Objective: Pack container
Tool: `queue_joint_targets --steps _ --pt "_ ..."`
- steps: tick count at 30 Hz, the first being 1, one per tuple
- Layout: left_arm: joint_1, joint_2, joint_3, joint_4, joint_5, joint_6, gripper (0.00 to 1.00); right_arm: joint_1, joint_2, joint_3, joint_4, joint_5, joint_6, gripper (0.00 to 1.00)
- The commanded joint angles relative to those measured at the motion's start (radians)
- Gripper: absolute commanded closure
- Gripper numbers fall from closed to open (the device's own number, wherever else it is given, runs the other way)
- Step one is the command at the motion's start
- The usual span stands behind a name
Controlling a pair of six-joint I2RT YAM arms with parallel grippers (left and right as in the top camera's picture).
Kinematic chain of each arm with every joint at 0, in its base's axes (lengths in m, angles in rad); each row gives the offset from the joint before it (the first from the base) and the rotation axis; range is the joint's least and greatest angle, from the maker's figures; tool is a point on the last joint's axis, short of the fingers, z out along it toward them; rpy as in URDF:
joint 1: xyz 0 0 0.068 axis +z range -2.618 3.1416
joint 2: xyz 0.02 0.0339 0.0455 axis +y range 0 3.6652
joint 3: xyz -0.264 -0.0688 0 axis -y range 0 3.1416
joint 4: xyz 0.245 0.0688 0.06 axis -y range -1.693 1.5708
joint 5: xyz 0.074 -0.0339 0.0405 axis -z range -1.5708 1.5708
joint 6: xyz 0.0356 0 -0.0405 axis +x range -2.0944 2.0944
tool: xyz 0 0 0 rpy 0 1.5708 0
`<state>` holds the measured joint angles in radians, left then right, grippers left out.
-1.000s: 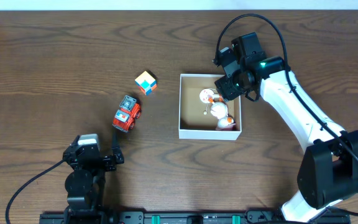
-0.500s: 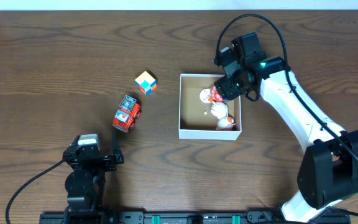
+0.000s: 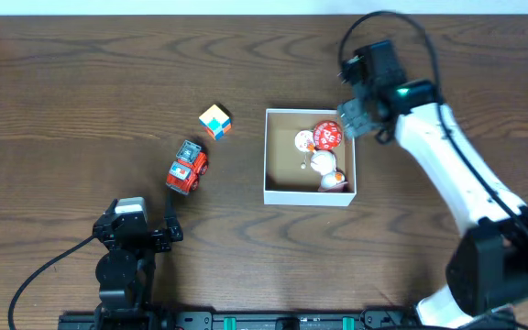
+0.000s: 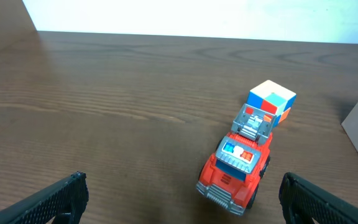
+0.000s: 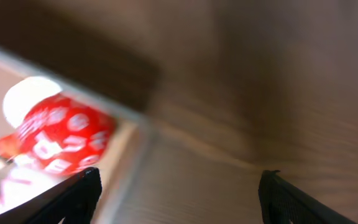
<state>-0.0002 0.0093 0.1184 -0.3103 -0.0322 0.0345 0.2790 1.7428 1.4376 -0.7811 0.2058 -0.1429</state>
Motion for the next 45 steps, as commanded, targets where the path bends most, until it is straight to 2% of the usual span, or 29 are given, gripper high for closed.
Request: queue_joint_targets --steps 1,7,13,18,45 --pt "0.005 -0.005 -0.018 -0.021 0.006 0.014 0.02 -0.076 -0.093 0.041 0.001 0.086 0.105 0.17" --pt "0.006 -0.005 -0.018 -0.021 0.006 0.014 0.02 -0.221 -0.135 0.041 -0.04 0.086 0.132 0.15" --pt "0.006 -0.005 -0.018 -0.021 0.006 0.014 0.02 -0.36 -0.132 0.04 -0.076 0.085 0.131 0.01" --pt "0.005 -0.005 -0.018 -0.021 0.006 0.014 0.02 -0.425 -0.132 0.04 -0.076 0.082 0.131 0.01" --pt "0.006 -0.005 -0.018 -0.021 0.006 0.014 0.02 -0.436 -0.132 0.04 -0.076 0.082 0.131 0.01"
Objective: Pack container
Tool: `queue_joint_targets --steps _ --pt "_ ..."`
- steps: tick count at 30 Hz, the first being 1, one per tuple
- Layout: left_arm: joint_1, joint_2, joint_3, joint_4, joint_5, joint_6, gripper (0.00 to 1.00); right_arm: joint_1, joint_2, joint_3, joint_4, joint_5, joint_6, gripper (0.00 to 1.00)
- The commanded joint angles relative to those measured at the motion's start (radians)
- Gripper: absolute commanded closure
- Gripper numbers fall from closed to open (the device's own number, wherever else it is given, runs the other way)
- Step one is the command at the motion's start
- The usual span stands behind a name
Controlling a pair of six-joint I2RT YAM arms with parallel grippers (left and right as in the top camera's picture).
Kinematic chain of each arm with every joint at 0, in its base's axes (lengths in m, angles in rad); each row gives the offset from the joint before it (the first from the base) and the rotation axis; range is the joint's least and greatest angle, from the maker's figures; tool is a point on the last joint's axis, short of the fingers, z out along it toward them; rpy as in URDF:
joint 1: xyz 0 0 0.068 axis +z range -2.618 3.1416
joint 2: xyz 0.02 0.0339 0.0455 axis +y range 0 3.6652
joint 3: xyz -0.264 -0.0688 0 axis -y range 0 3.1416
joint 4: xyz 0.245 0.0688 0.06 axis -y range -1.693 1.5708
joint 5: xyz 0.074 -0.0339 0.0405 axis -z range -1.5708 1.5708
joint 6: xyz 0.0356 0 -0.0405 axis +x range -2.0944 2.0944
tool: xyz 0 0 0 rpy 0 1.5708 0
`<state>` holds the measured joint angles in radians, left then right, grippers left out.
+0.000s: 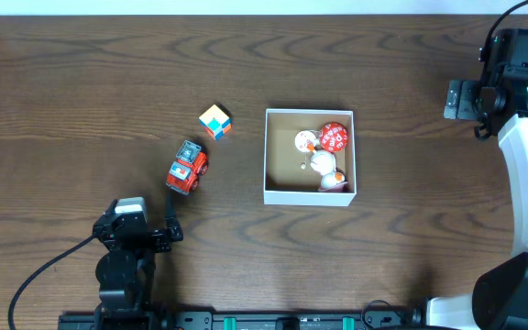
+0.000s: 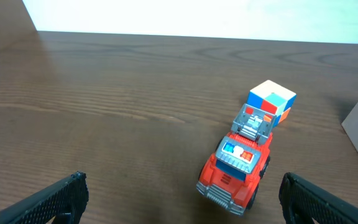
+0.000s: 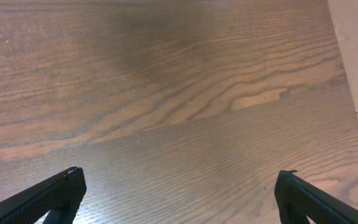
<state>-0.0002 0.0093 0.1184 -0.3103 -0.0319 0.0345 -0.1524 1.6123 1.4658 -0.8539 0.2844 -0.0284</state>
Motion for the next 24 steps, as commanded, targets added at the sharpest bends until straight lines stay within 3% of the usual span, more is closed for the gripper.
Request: queue_joint_targets --steps 1,24 --pt "0.006 -0.005 -0.018 -0.021 0.006 0.014 0.02 -0.004 -0.002 0.011 -0.003 0.003 0.017 0.01" --pt "0.005 -0.005 -0.018 0.015 0.006 0.01 0.02 -0.004 -0.002 0.011 -0.003 0.003 0.017 0.01"
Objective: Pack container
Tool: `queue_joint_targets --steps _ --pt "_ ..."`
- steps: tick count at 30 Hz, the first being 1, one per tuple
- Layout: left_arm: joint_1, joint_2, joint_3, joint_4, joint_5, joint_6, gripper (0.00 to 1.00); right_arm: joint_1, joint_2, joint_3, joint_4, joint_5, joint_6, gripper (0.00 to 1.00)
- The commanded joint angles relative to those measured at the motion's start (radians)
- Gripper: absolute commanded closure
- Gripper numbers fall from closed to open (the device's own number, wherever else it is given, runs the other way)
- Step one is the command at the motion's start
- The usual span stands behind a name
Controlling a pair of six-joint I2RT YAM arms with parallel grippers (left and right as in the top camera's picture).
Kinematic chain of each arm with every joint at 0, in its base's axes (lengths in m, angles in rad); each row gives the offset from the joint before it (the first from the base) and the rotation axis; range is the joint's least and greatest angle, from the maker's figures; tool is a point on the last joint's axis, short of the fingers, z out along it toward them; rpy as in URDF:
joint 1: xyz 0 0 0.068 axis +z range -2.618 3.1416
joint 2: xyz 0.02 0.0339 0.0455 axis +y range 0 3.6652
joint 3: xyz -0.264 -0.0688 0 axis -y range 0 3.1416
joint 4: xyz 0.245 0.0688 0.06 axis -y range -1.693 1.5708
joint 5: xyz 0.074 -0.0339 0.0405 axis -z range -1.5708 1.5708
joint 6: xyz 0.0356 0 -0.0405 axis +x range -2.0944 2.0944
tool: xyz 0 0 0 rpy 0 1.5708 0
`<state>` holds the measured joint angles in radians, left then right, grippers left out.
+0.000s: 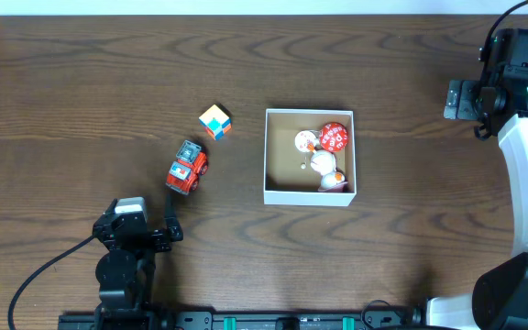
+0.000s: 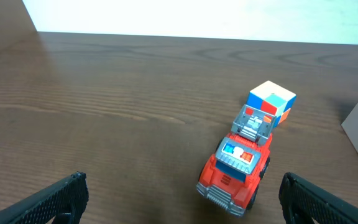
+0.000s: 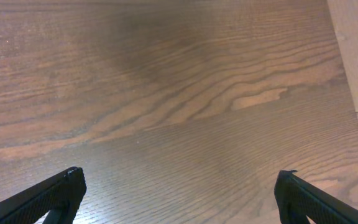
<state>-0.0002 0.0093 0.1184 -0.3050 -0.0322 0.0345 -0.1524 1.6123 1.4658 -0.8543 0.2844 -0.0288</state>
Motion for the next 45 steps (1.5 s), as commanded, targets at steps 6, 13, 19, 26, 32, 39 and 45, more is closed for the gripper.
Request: queue_joint_targets --steps 6,13,19,26,32,39,45 --pt "0.005 0.003 0.029 0.129 0.097 0.006 0.02 -0.004 -0.002 0.011 -0.002 0.003 0.017 0.01" --pt "0.006 0.196 0.226 0.128 0.1 0.012 0.02 -0.004 -0.002 0.011 -0.002 0.003 0.017 0.01" --pt "0.005 0.59 0.554 0.088 0.101 0.056 0.02 -0.004 -0.002 0.011 -0.002 0.003 0.017 0.01" --pt "0.005 1.094 1.098 -0.201 0.138 0.175 0.02 -0.004 -0.002 0.011 -0.002 0.003 0.017 0.01" --pt "-0.006 1.433 1.494 -0.5 0.188 0.268 0.02 -0.004 -0.002 0.011 -0.002 0.003 0.017 0.01" --pt "-0.031 1.633 1.587 -0.697 0.235 0.357 0.02 -0.004 -0.002 0.011 -0.002 0.003 0.017 0.01" --pt "-0.062 1.725 1.587 -0.779 0.272 0.357 0.02 -0.004 -0.002 0.011 -0.002 0.003 0.017 0.01"
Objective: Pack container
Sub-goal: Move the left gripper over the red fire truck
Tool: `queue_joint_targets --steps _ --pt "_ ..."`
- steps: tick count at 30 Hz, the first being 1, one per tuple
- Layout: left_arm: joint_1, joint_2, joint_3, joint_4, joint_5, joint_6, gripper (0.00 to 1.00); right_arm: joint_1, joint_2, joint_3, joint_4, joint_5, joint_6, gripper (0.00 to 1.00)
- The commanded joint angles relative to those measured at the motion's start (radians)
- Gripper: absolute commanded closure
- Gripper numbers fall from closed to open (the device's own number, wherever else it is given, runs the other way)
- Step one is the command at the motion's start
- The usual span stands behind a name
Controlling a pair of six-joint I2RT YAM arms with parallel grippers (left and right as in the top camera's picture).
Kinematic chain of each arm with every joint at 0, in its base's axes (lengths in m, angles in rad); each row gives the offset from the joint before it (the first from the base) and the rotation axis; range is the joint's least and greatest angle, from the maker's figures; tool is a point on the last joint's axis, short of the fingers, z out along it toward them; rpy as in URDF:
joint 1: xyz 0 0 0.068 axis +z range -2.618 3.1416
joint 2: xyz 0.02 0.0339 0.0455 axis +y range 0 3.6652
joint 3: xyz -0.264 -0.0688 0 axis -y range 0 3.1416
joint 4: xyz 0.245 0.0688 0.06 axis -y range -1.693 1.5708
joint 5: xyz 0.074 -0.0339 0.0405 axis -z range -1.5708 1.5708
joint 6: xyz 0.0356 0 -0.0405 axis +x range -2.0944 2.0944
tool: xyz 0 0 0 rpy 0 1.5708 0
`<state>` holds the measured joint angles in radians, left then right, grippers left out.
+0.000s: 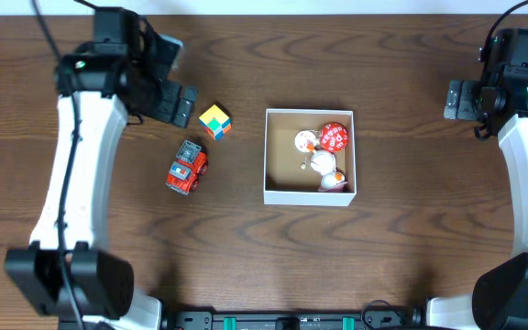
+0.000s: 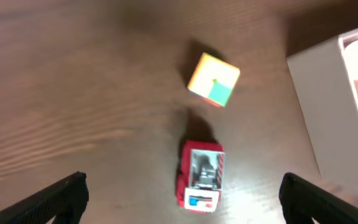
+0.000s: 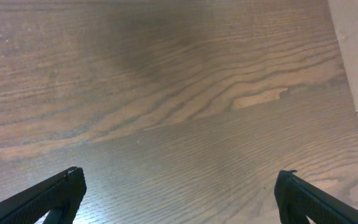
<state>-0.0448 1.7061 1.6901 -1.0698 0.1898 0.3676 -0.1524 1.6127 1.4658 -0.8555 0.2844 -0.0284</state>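
A white open box (image 1: 308, 196) stands mid-table with a red lettered ball (image 1: 335, 137) and some white and orange pieces inside. Left of it lie a multicoloured cube (image 1: 214, 120) and a red toy truck (image 1: 187, 167). My left gripper (image 1: 174, 75) hangs open above the table just left of the cube. In the left wrist view the cube (image 2: 214, 79), the truck (image 2: 200, 177) and the box's wall (image 2: 328, 112) lie below the open left gripper (image 2: 180, 200). My right gripper (image 1: 460, 99) is open at the far right, over bare wood (image 3: 179, 196).
The table is dark wood (image 1: 401, 257). A pale strip runs down the right edge of the right wrist view.
My left arm has left its folded place at the table's front edge. It now reaches to the back left, with its open gripper above the cube and truck. The right arm is unchanged.
First my right gripper hung open over the box's right rim by the red ball, and the left arm sat folded at the front. Then the right arm was at the far right, where it stays. Now the left gripper is above the cube and truck.
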Motion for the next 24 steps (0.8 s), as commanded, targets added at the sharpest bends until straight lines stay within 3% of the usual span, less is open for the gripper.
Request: queue_joint_targets --steps 1,5,24 --pt "-0.022 0.04 0.016 -0.014 0.071 0.024 0.02 -0.004 -0.002 0.011 -0.001 0.003 0.017 0.01" --pt "-0.043 0.08 0.016 -0.024 0.129 0.024 0.02 -0.004 -0.002 0.011 -0.001 0.003 0.017 0.01" --pt "-0.046 0.105 -0.169 -0.024 0.124 0.111 0.02 -0.004 -0.002 0.011 -0.001 0.003 0.017 0.01"
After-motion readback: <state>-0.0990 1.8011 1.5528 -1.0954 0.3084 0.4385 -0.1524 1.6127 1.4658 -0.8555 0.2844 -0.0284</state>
